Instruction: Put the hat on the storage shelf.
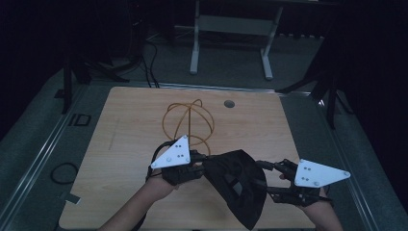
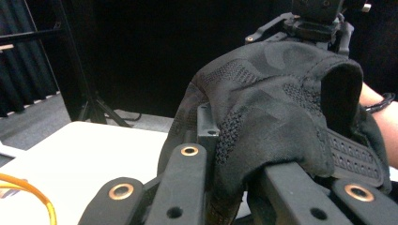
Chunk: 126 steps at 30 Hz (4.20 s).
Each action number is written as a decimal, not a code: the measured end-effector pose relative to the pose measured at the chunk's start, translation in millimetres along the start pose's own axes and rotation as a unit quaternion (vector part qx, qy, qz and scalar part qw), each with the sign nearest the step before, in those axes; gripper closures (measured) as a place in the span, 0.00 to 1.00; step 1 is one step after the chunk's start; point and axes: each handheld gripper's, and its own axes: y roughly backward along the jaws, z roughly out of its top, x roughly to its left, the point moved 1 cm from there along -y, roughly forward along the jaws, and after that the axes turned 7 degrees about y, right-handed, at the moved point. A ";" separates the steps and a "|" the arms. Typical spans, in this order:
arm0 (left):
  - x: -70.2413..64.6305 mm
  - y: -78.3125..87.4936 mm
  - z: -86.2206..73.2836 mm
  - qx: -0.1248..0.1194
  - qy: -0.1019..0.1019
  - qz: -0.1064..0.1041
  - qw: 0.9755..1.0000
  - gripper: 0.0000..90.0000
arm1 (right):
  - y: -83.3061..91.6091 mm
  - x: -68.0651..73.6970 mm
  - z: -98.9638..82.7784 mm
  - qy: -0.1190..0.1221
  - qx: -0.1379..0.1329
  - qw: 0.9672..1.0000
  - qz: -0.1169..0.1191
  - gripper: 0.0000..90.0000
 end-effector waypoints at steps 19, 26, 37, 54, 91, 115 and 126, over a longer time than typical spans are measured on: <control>12.4 -2.6 -7.6 0.024 0.005 0.042 0.999 0.97 | -11.3 12.3 0.2 0.004 0.012 0.998 0.056 0.98; 12.8 -1.3 -8.1 0.010 0.007 0.049 0.999 0.95 | -4.3 7.3 3.0 -0.024 -0.005 0.999 0.042 0.99; 15.3 12.0 -14.6 0.005 0.011 0.097 0.995 0.76 | 12.3 -0.6 8.1 -0.038 -0.021 0.999 0.010 0.99; 20.6 48.4 -53.4 0.019 0.027 0.153 0.988 0.71 | 21.6 -33.0 17.2 -0.072 -0.009 0.992 -0.099 0.99; 30.4 91.9 -150.9 0.094 0.111 0.217 0.965 0.02 | -52.2 -97.1 92.9 -0.055 -0.017 0.991 -0.121 0.99; 35.0 108.1 -175.1 0.076 0.144 0.247 0.955 0.02 | -104.3 -102.2 102.3 -0.055 0.023 0.994 -0.094 0.98; 35.4 106.9 -179.4 0.079 0.147 0.246 0.955 0.02 | -129.5 -103.0 93.0 -0.061 0.060 0.993 -0.076 0.98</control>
